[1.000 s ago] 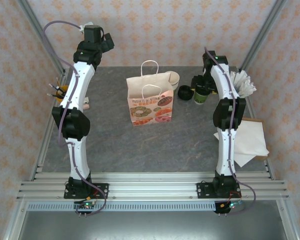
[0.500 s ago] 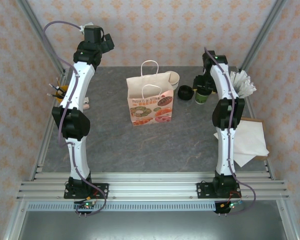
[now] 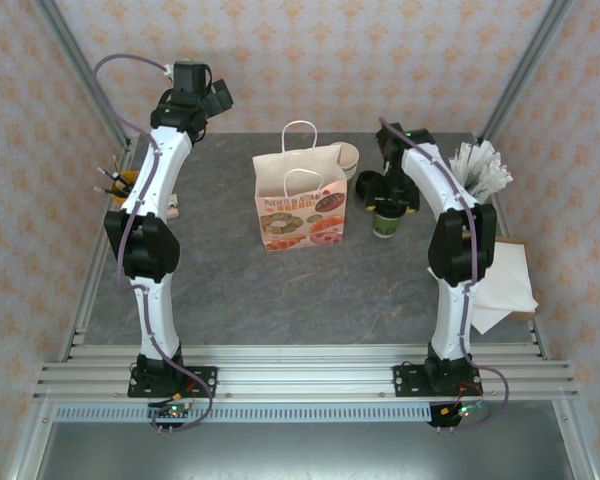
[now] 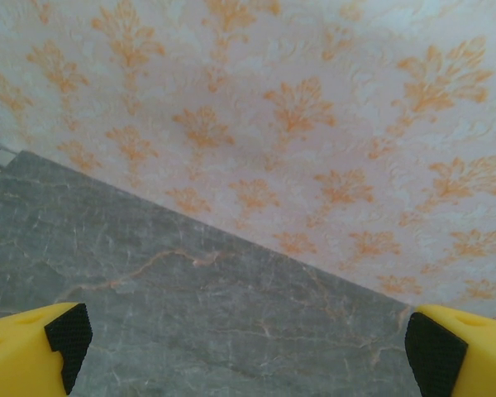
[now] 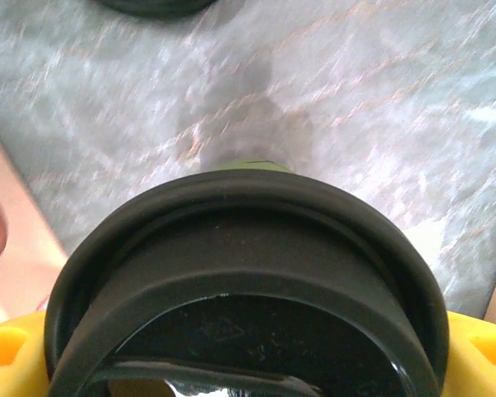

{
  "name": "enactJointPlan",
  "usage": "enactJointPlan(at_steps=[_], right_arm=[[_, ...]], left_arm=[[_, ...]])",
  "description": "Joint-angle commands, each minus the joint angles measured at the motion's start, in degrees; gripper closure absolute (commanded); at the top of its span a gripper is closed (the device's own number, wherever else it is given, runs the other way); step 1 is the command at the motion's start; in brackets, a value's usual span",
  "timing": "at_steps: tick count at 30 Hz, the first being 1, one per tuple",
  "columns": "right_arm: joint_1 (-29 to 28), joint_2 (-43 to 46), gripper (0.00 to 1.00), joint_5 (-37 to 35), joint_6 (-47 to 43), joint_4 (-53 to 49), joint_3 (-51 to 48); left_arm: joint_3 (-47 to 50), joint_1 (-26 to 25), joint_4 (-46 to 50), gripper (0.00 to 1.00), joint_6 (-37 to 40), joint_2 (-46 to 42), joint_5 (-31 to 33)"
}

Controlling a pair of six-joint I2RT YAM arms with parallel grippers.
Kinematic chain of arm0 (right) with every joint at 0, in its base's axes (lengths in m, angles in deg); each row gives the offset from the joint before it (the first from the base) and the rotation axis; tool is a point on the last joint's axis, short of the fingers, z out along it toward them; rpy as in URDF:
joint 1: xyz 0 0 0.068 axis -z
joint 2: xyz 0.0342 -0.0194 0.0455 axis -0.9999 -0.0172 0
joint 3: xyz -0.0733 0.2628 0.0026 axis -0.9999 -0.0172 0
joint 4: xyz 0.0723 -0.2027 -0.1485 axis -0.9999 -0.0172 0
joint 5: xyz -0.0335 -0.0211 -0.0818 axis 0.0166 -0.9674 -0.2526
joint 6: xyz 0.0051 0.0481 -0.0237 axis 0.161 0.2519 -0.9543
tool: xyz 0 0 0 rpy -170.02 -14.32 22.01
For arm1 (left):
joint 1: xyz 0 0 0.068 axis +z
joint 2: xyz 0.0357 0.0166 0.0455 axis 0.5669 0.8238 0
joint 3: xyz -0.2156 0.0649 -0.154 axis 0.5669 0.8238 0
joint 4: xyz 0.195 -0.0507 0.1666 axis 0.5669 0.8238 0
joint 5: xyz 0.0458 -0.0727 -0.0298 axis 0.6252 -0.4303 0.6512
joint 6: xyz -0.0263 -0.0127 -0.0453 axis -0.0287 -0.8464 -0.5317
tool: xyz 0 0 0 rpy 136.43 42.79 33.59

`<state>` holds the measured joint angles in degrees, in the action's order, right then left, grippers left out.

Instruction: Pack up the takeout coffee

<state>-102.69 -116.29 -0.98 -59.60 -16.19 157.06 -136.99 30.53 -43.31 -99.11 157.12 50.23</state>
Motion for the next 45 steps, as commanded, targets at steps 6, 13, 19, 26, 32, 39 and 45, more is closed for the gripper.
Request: enactJointPlan(at_steps=[6,13,19,26,32,39,45], right_arm=[[-6.33,12.64,0.18,-6.15,7.59,12.94,-19.39],[-8.42,16.27,0.11,-6.28,9.16,17.85,-28.01],[-8.44,16.44,0.00,-3.52,11.46,14.03,-26.10],[-7.84,11.93,0.01,-2.32,12.55,5.46,-18.79],[-6.42,8.64,0.01,-0.94,12.09,-0.46,-13.45],[-5.67,6.95,0.01,-0.86,10.90,-1.88,-12.15],[-4.99,6.87,0.01,0.07,10.68,-1.97,-12.17]], left_arm=[[4.37,0.15,-3.07,0.00,-1.94,-5.84,1.26],[4.68,0.15,-3.48,0.00,-2.27,-5.76,0.31],[4.76,0.20,-3.05,0.00,-1.50,-5.85,-0.79],[4.98,0.23,-2.83,0.00,-1.73,-5.41,-2.16],[4.93,0.20,-2.85,0.00,-1.91,-5.24,-1.46],[4.92,0.21,-2.47,0.00,-1.72,-4.90,-1.73],[5.11,0.16,-2.33,0.00,-1.94,-4.88,-2.29]])
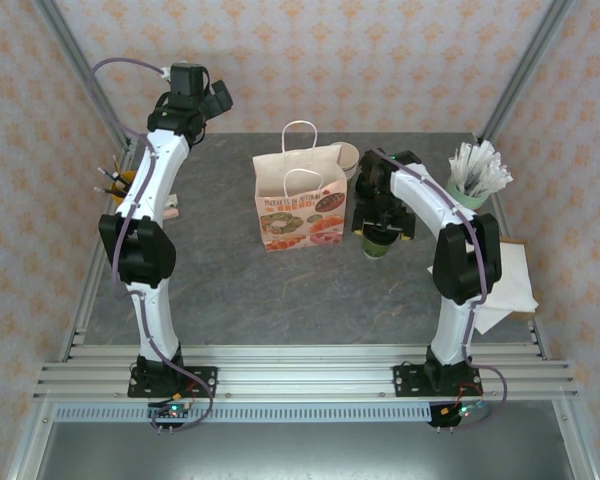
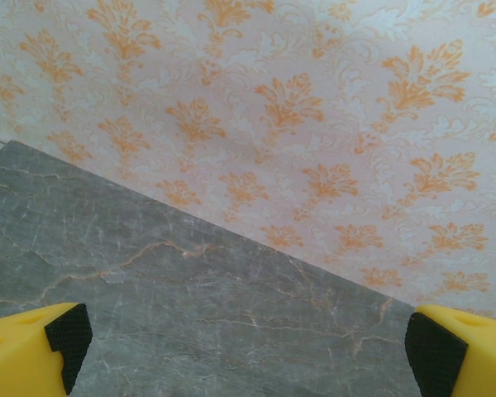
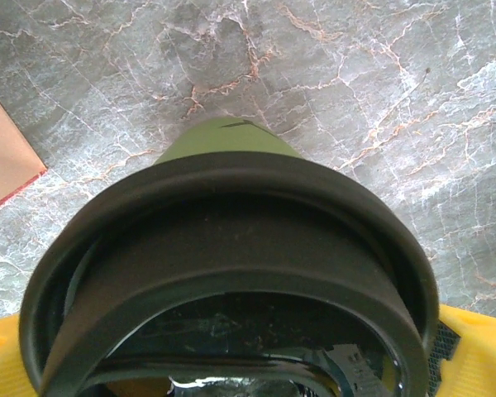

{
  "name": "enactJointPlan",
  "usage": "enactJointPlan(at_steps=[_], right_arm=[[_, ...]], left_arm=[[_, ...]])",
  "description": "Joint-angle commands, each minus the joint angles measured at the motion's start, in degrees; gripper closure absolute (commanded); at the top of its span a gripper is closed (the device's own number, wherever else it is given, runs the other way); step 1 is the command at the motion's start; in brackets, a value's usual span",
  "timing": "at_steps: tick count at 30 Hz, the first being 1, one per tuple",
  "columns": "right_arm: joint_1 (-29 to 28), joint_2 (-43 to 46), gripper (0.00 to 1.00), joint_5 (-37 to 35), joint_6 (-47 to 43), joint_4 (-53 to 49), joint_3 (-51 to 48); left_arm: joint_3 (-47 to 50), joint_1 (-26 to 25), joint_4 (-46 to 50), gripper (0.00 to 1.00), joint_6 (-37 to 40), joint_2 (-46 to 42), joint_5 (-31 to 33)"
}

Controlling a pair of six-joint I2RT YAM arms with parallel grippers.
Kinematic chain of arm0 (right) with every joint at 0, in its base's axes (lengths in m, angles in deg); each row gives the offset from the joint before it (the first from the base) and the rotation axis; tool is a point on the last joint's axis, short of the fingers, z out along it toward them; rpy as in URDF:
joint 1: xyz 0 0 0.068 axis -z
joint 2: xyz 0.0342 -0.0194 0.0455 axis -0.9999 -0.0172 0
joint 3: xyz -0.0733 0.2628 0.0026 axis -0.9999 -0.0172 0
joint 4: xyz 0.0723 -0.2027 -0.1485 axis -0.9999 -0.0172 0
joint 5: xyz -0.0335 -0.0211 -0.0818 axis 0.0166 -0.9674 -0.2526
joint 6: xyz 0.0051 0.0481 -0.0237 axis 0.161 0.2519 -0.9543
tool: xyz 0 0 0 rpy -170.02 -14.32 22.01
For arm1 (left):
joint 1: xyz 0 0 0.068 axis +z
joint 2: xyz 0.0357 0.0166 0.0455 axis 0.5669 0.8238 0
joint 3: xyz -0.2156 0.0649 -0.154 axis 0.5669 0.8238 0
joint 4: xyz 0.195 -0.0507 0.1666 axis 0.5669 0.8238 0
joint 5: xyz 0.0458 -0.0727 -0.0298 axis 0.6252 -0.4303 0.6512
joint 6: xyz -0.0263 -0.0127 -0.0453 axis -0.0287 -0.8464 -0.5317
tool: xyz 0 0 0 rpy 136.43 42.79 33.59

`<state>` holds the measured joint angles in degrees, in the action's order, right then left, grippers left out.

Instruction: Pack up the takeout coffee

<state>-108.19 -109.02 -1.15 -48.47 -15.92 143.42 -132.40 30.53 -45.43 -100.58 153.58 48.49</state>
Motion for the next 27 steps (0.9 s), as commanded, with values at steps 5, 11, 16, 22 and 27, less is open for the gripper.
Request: enactJointPlan(at_steps=[5,11,16,22,27], right_arm=[[0.70,-0.11,0.01,1.07,-0.64,-0.95,1.09],[0.93,0.14,0.03,1.17,-1.14,1.56,-0.41],[1.34,0.41,0.04,1.41,-0.87,2.69,-0.98],[1.43,0.86,0.04,1.88,-0.51,3.06,-1.75],[1.48,1.36,0.04,2.29,0.40,3.60,-2.21]], left_arm=[[0.52,0.20,-0.16,0.00,-1.21,-1.17,-0.76],[0.52,0.18,-0.05,0.00,-1.33,-1.26,-0.59],[0.61,0.22,0.40,0.00,-1.32,-1.52,-0.59],[0.61,0.16,0.31,0.00,-1.59,-1.43,-0.76],[0.60,0.16,0.31,0.00,-1.50,-1.28,-0.86]])
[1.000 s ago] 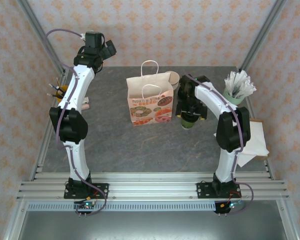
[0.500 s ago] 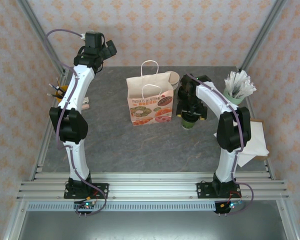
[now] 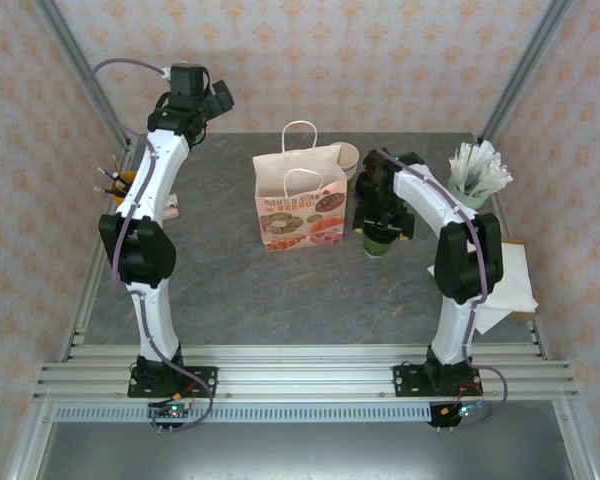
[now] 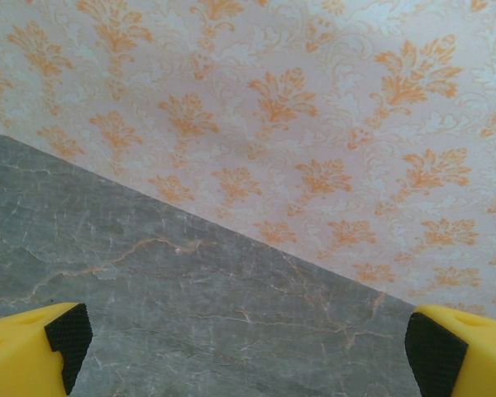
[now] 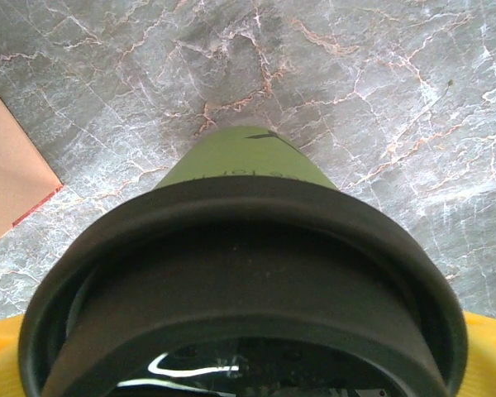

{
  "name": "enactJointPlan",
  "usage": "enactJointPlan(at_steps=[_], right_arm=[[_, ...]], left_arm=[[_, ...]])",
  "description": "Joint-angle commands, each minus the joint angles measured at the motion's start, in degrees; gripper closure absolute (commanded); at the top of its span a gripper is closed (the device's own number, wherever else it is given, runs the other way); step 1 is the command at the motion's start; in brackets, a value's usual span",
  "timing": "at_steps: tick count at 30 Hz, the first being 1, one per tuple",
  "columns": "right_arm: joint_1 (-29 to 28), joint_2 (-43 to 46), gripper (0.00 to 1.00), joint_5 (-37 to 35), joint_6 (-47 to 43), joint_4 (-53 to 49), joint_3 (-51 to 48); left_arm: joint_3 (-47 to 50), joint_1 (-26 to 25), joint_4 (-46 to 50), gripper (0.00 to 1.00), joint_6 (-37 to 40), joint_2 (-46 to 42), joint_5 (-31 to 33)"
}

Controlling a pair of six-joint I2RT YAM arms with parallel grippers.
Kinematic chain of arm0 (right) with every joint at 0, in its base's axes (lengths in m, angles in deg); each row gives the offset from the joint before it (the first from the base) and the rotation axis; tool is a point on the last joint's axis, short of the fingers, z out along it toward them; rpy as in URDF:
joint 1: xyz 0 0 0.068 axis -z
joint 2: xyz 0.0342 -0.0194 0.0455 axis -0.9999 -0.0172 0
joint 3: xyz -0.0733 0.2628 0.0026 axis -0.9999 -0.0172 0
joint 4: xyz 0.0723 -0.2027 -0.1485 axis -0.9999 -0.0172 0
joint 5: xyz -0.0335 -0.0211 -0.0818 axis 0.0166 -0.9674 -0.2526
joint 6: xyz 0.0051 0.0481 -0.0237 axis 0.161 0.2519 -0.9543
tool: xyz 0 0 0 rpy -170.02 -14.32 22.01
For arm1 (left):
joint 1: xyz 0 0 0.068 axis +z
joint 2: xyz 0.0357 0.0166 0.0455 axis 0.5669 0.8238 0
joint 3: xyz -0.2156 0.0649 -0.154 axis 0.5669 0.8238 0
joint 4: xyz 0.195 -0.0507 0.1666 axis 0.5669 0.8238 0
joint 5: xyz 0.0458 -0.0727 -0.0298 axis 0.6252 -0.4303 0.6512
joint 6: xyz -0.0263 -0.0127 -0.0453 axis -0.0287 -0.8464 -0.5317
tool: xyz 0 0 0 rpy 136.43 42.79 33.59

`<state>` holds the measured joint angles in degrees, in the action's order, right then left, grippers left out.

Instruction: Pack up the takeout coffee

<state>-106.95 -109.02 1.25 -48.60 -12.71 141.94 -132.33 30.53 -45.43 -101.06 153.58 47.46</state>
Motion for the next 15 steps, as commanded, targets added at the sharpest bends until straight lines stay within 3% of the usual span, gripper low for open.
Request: enactJointPlan(at_steps=[1,15], right_arm=[[0.23,1.41,0.05,-0.26,0.58,0.51,-0.81],[0.26,2.49,0.28,-2.62,0.66,-0.34,-0.11]], left_arm=[[0.54,0.15,0.31,0.00,-0.93,-1.25,0.09],[0.38,0.19,0.53,0.00,-1.11,-1.25,-0.44]])
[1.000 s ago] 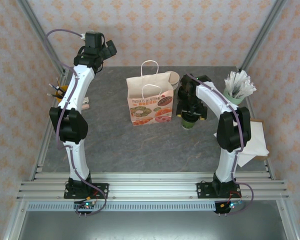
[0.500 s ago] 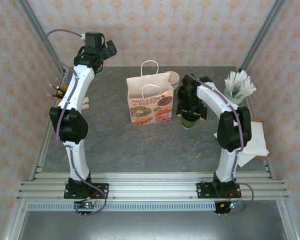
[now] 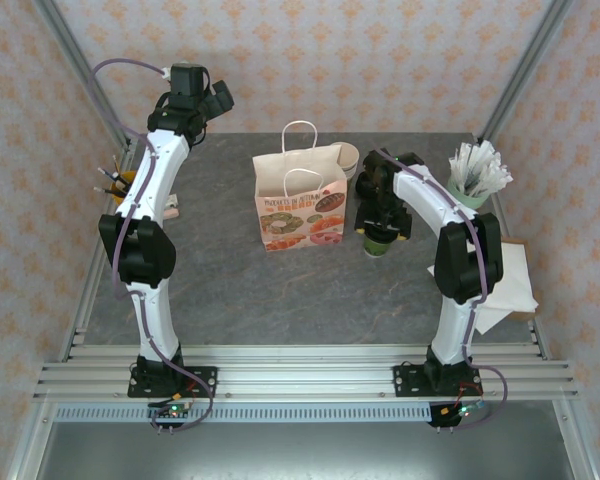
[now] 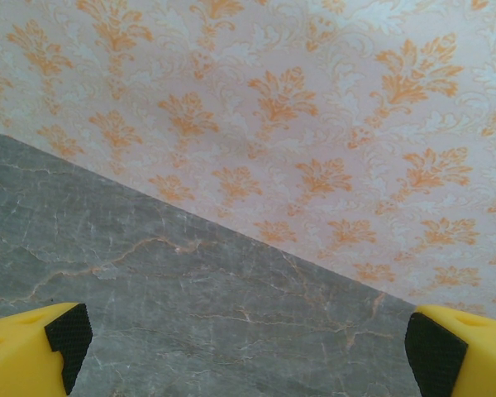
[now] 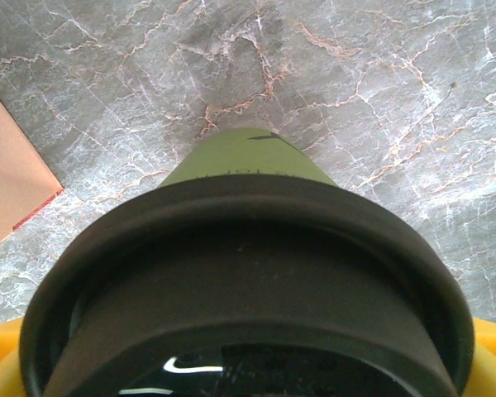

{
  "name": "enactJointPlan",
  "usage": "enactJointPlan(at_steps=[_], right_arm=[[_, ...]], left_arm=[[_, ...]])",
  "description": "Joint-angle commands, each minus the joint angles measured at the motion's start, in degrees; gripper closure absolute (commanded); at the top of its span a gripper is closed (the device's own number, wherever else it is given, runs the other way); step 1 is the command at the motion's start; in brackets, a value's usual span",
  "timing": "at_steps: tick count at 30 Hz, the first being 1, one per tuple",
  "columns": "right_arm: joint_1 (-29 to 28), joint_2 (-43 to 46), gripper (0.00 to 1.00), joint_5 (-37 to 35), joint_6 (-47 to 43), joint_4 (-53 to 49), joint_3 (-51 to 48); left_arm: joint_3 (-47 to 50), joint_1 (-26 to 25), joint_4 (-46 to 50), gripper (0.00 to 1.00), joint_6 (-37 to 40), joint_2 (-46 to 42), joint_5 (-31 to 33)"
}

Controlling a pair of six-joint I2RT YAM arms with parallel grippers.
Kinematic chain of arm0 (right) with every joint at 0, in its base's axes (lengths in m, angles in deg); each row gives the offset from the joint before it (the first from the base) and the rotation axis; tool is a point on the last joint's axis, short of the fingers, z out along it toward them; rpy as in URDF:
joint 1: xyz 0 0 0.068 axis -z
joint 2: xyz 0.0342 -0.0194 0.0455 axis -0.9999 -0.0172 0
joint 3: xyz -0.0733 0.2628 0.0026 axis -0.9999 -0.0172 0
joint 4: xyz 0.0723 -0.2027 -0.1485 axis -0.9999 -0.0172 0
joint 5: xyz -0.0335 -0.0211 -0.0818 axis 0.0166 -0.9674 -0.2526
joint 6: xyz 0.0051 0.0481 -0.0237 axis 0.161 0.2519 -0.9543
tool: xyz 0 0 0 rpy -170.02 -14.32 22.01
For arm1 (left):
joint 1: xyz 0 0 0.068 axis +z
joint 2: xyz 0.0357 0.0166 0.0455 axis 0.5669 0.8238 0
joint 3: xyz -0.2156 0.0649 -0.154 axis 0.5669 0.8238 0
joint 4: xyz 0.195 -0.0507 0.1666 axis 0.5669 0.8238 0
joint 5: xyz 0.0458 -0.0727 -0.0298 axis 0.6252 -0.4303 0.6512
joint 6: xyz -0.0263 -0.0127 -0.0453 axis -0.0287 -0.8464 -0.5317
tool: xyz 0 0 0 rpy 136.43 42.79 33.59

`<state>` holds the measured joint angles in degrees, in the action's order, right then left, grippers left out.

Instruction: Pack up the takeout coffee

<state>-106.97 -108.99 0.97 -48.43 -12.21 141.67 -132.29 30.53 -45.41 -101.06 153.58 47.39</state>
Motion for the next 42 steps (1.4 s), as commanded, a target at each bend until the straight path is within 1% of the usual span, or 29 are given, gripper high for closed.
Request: enactJointPlan(at_steps=[1,3,4,5,7,8,11,12,14,16,19,20,22,24,26,28,29,31,32,33,35,37,38,40,41,42], right_arm=[[0.29,2.91,0.34,-2.78,0.70,-0.76,0.06],[0.50,3.48,0.44,-3.24,1.32,-0.92,0.11],[0.69,3.72,0.47,-2.95,1.56,-1.23,0.23],[0.81,3.89,0.48,-2.59,1.76,-1.76,0.54],[0.83,4.19,0.36,-2.95,2.00,-2.91,1.38],[0.82,4.83,0.35,-3.69,2.33,-3.62,1.70],[0.83,6.92,0.48,-4.53,2.49,-4.77,2.52],[0.87,7.39,0.49,-4.80,2.54,-5.83,3.50],[0.85,7.54,0.55,-5.25,2.25,-8.80,6.27],[0.86,7.66,0.58,-5.81,2.14,-11.63,8.92],[0.83,7.96,0.61,-5.38,1.98,-14.62,12.00],[0.82,8.00,0.61,-4.86,2.04,-15.47,13.07],[0.89,7.82,0.61,-3.95,2.23,-17.22,15.59],[0.88,7.61,0.61,-3.49,2.36,-19.32,18.90],[0.83,7.60,0.61,-4.09,2.80,-20.97,22.14],[0.90,7.69,0.61,-4.16,3.54,-22.25,25.08],[0.78,7.76,0.61,-4.03,3.95,-22.79,26.39],[0.51,7.59,0.61,-4.24,4.42,-24.41,28.56],[0.23,7.52,0.61,-4.53,4.70,-25.56,29.61],[-0.05,7.31,0.61,-4.83,5.05,-26.71,30.52],[-0.42,7.01,0.60,-4.80,5.83,-28.85,32.23],[-0.72,6.11,0.60,-4.68,6.70,-31.40,35.09],[-0.99,5.34,0.60,-4.71,7.01,-33.17,37.05],[-1.53,4.31,0.60,-4.59,7.12,-35.04,40.88],[-1.79,4.44,0.60,-4.64,7.88,-34.93,41.74],[-1.96,4.53,0.61,-4.67,8.57,-34.88,42.58]], left_arm=[[0.16,0.22,0.70,0.00,-1.02,-1.22,-0.54],[0.03,0.18,1.07,0.00,-0.89,-1.42,-1.18],[0.18,0.14,1.19,0.00,-0.82,-1.67,-1.80],[0.28,0.14,1.40,0.00,-0.91,-1.98,-2.31],[0.79,0.14,2.07,0.00,-1.32,-2.75,-4.31],[1.27,0.06,2.50,0.00,-1.65,-3.28,-5.50],[2.79,-0.45,4.98,0.00,-2.51,-5.25,-7.49],[3.03,-0.68,6.17,0.00,-2.52,-5.96,-8.55],[2.81,-1.17,9.44,0.00,-2.56,-6.99,-10.14],[1.67,-1.81,13.24,0.01,-1.57,-7.78,-11.63],[-0.18,-3.26,17.20,0.01,3.15,-8.11,-14.67],[-0.36,-3.63,16.90,0.01,6.73,-9.89,-17.86],[-1.20,-3.34,15.60,0.01,14.32,-10.30,-26.17],[-2.32,-2.43,14.61,0.02,22.15,-10.24,-36.60],[-3.98,-2.14,14.45,0.02,27.91,-9.66,-45.76],[-2.67,-2.50,12.51,0.04,34.86,-9.55,-55.41],[-1.54,-3.07,11.82,0.05,38.77,-9.43,-58.43],[-2.70,-5.19,14.26,0.09,46.39,-7.50,-60.58],[-4.79,-5.98,16.26,0.12,49.24,-5.66,-61.66],[-7.32,-6.41,18.10,0.14,51.23,-4.05,-63.22],[-10.58,-6.75,18.41,0.18,52.51,-1.69,-66.21],[-11.84,-7.53,16.80,0.22,53.85,-0.22,-65.71],[-12.38,-7.92,15.82,0.26,54.56,0.52,-64.25],[-12.68,-8.51,12.79,0.32,54.08,1.95,-60.68],[-12.81,-8.65,11.33,0.33,53.55,2.78,-59.80],[-13.10,-8.87,10.04,0.36,52.76,3.58,-59.49]])
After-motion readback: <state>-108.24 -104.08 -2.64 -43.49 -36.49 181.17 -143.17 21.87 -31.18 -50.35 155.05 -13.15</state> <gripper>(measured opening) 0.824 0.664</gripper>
